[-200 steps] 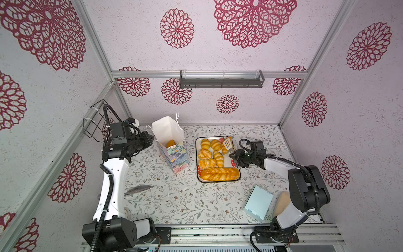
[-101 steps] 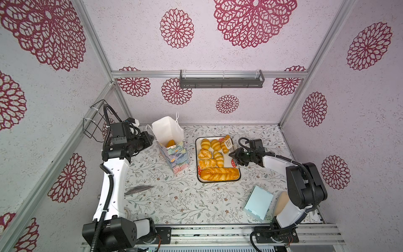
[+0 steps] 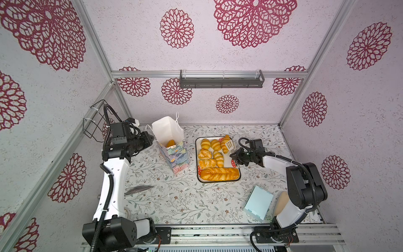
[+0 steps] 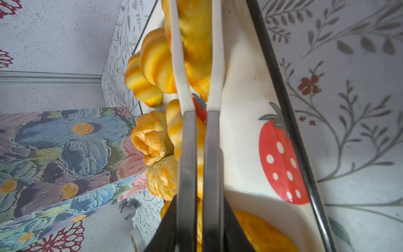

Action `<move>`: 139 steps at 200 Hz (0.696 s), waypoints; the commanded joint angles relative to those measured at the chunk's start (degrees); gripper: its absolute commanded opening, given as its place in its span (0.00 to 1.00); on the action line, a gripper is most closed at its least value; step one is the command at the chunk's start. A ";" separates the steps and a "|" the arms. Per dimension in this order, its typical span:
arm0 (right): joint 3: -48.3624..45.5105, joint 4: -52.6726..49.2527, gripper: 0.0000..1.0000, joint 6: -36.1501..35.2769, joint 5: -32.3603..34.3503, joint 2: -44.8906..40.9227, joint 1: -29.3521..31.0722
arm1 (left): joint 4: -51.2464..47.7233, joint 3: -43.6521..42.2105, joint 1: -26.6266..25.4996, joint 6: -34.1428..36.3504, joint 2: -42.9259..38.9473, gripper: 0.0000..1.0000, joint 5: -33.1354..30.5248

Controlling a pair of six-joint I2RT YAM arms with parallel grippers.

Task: Place the fake bread into the paper bag
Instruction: 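Close the tongs on a croissant in the tray with the right gripper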

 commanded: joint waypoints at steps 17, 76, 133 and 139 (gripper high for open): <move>-0.68 0.60 0.22 -2.01 0.09 -6.21 -0.22 | 0.15 0.88 -0.30 0.34 0.38 0.13 -0.25; -3.72 -0.23 0.22 -2.19 0.39 -11.37 -0.29 | 0.03 1.08 -0.29 0.29 0.38 0.13 -0.03; -4.46 -0.66 0.22 -2.45 -0.40 -14.95 -0.24 | -0.08 1.08 -0.35 0.21 -0.05 0.13 0.01; -4.41 -0.74 0.22 -2.41 -0.57 -15.34 -0.24 | -0.20 1.08 -0.32 0.25 -0.06 0.13 0.07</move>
